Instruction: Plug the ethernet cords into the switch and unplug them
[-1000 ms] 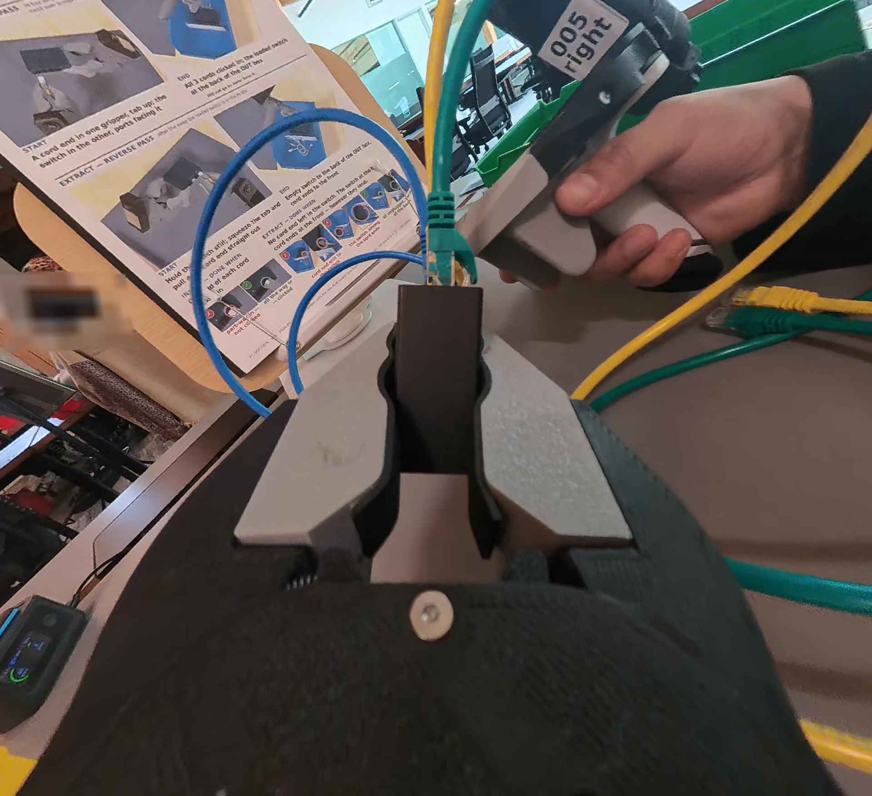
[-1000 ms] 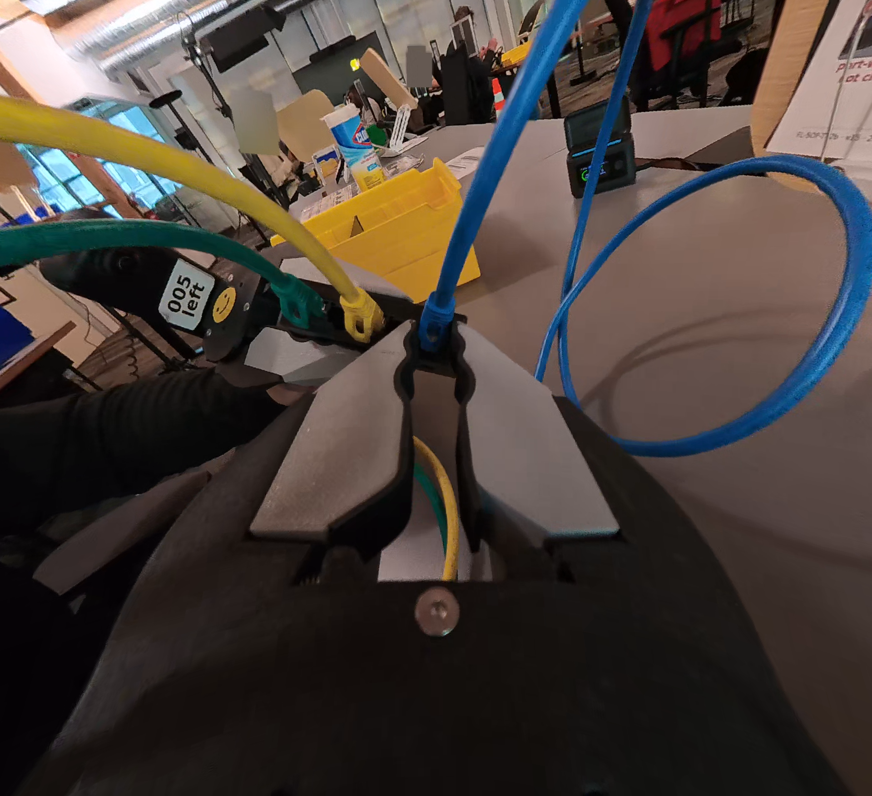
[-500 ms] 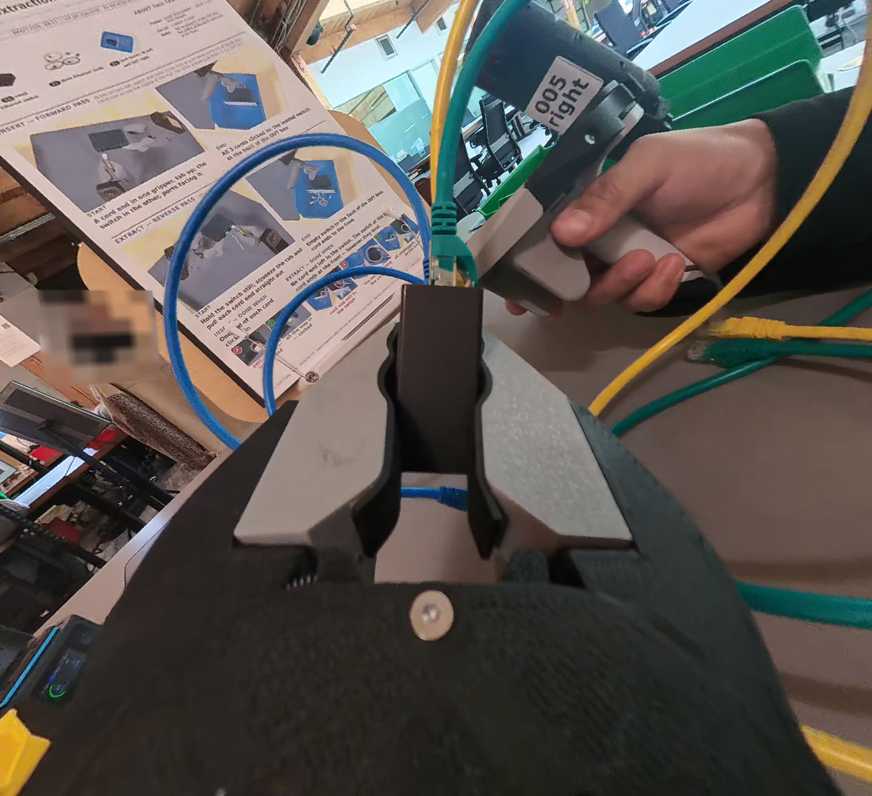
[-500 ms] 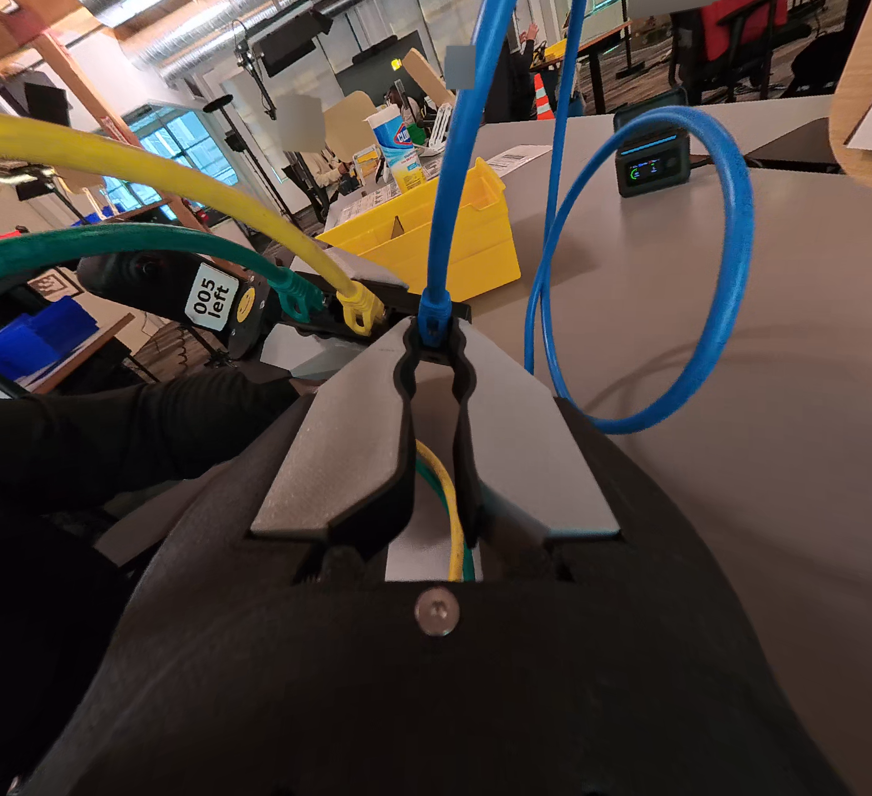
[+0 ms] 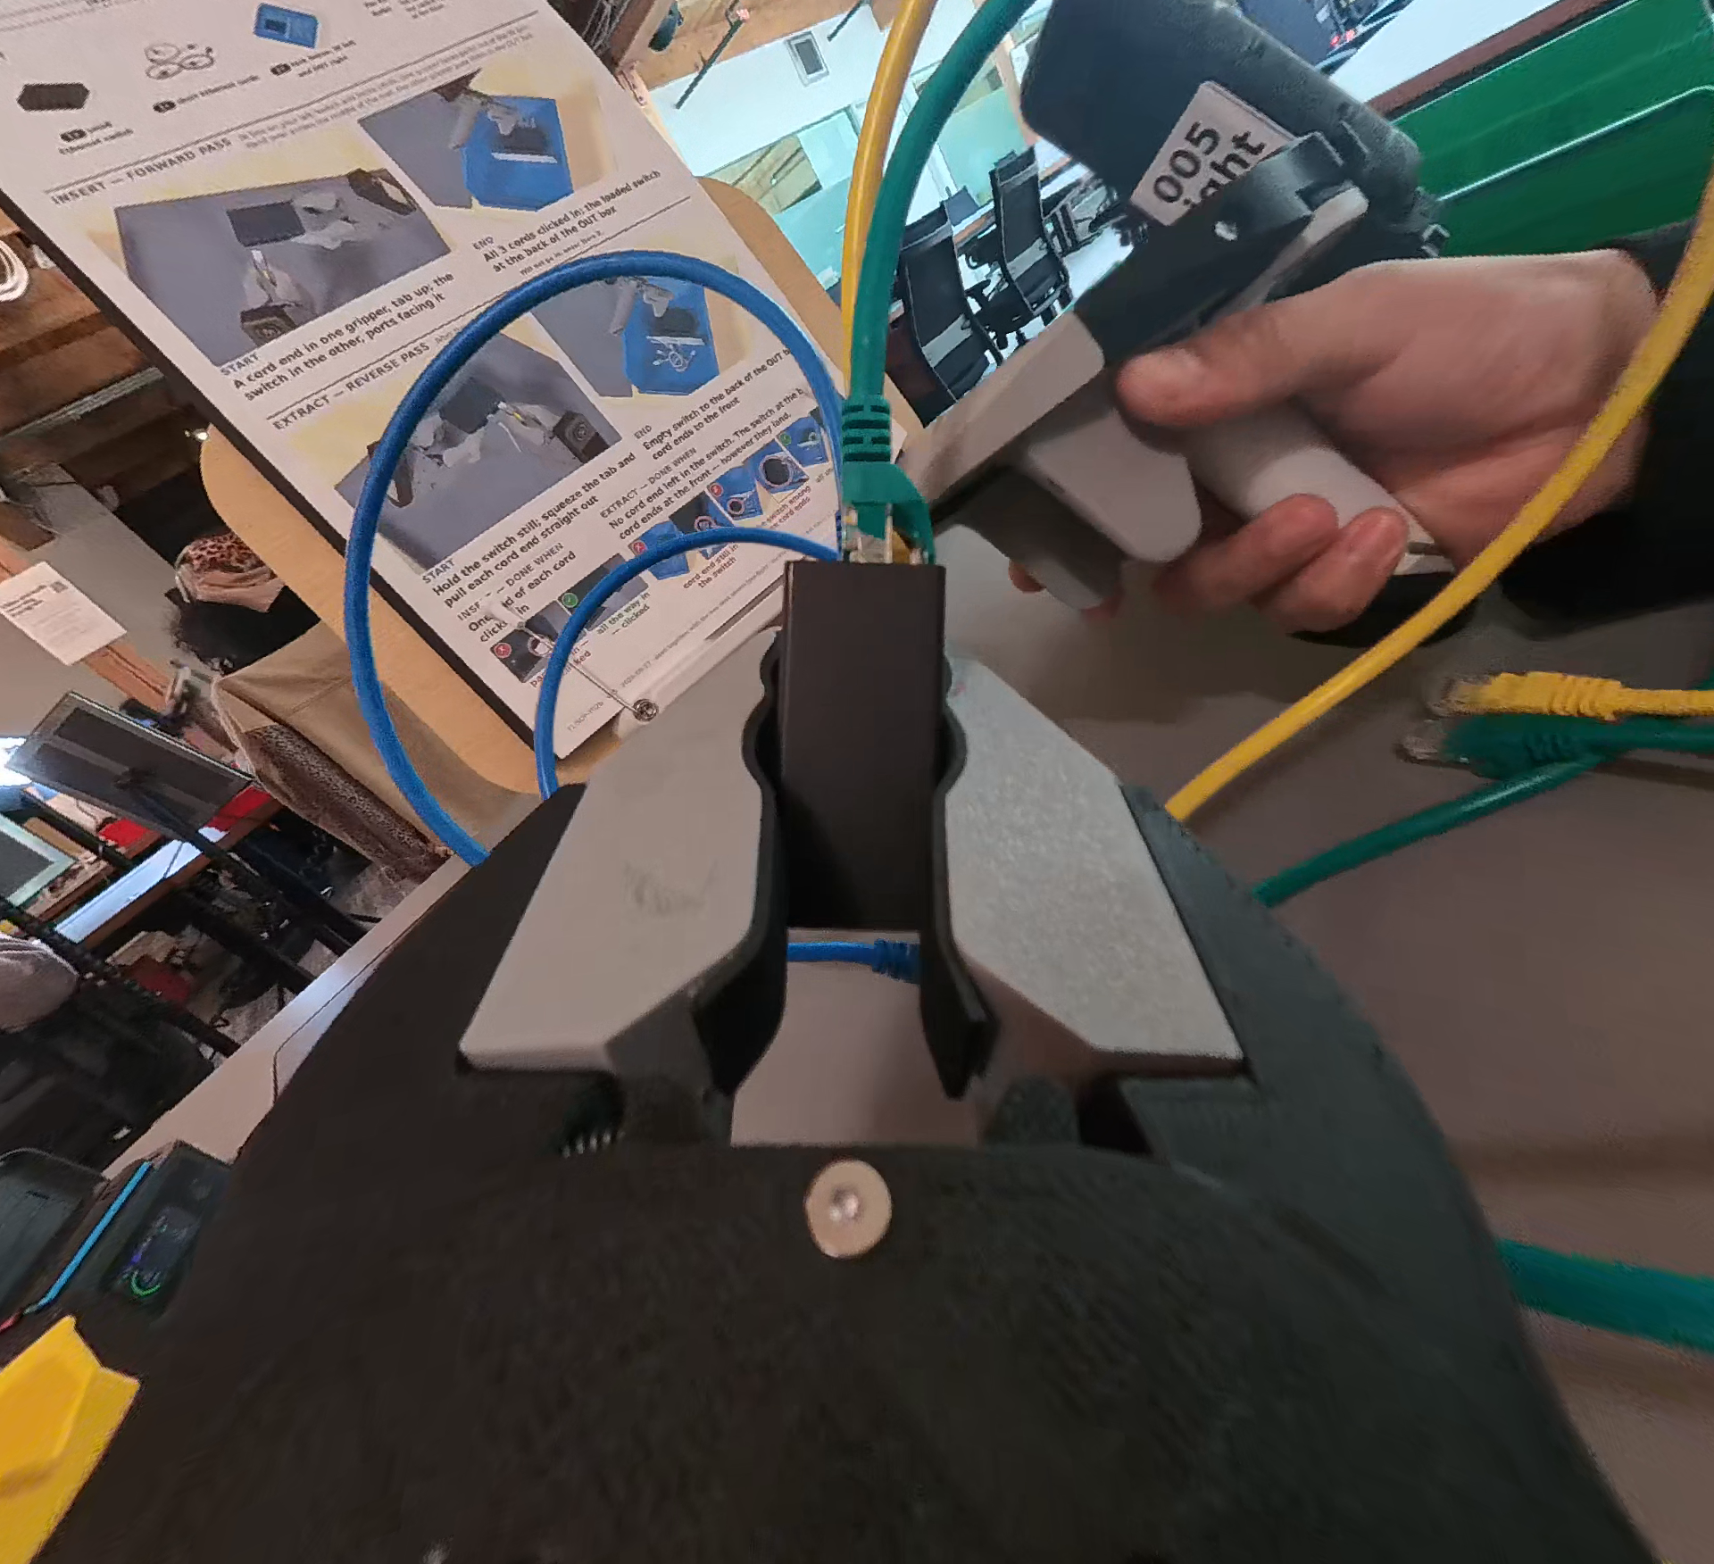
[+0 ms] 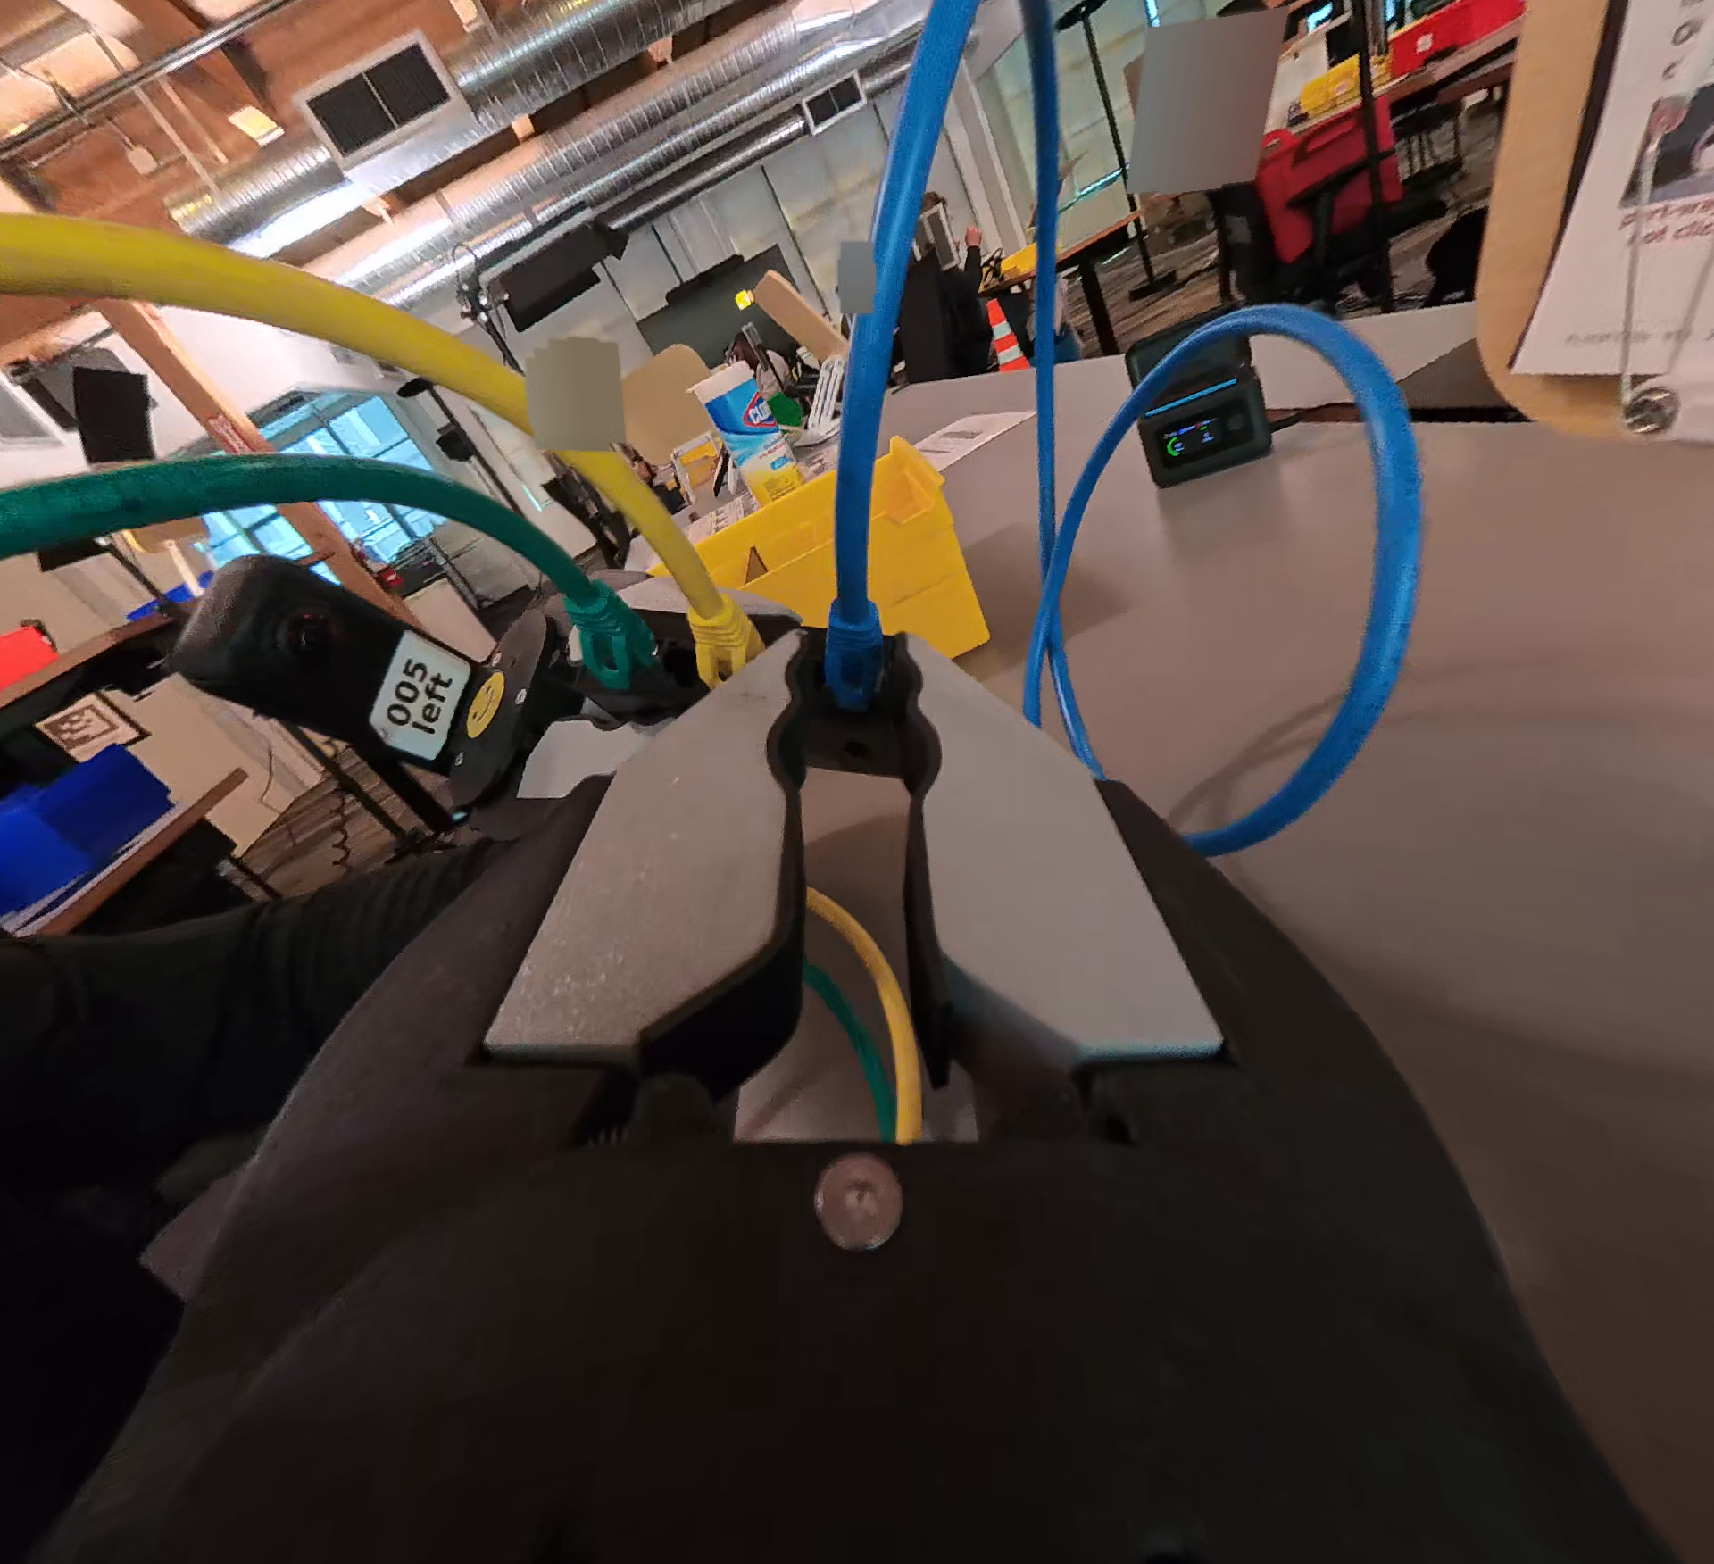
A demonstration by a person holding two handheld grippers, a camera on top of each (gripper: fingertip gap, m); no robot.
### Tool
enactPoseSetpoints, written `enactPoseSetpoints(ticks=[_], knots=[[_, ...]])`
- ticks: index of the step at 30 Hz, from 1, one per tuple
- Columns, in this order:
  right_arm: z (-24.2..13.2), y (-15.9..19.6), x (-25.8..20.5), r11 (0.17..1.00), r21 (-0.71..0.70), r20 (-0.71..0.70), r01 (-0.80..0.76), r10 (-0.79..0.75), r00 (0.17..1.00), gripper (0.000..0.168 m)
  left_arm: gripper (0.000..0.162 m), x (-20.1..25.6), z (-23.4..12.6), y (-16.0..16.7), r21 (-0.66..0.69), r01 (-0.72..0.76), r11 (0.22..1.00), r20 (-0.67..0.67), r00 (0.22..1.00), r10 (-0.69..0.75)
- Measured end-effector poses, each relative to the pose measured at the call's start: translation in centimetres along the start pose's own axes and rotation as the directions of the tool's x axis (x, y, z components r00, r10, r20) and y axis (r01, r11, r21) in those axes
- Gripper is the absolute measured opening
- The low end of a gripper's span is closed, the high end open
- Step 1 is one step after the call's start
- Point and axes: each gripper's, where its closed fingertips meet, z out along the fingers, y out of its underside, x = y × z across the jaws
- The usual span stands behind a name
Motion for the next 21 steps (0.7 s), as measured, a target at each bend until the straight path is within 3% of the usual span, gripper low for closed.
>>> enactPoseSetpoints(ticks=[21], knots=[[-0.22,-0.05,0.13,1.0,-0.009,0.0,0.017,-0.017,1.0,0.008,0.026,0.61,0.14,0.17,-0.013,-0.033,0.999,-0.022,0.999,0.032]])
